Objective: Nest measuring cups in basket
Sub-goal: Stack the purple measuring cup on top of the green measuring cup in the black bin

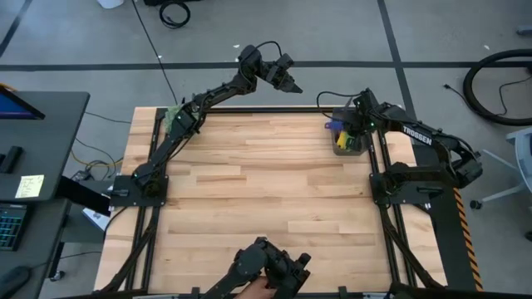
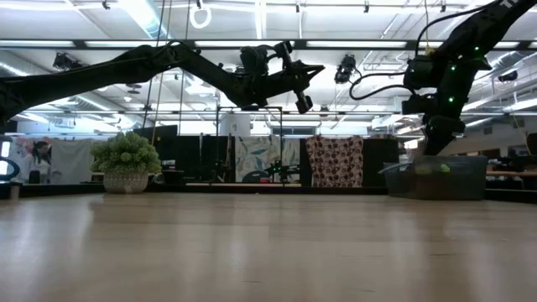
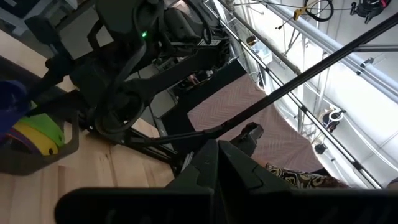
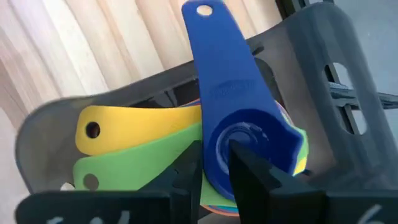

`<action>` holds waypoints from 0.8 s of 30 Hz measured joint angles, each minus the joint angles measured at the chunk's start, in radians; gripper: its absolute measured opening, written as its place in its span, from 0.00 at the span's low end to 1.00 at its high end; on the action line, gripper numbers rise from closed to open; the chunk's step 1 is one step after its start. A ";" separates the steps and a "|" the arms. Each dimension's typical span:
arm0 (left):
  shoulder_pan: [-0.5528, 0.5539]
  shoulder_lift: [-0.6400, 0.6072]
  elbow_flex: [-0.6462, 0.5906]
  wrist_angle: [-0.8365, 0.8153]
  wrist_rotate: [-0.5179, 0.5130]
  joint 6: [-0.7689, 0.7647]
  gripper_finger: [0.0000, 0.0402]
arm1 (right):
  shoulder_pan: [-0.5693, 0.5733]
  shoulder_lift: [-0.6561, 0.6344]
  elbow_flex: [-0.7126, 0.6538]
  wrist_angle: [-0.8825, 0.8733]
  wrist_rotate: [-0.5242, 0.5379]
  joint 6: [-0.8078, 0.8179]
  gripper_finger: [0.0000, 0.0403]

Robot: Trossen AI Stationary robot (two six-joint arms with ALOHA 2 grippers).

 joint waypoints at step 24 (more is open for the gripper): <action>-0.103 0.002 -0.001 -0.637 -0.308 0.567 0.01 | 0.009 -0.008 0.249 -0.409 -0.056 0.996 0.14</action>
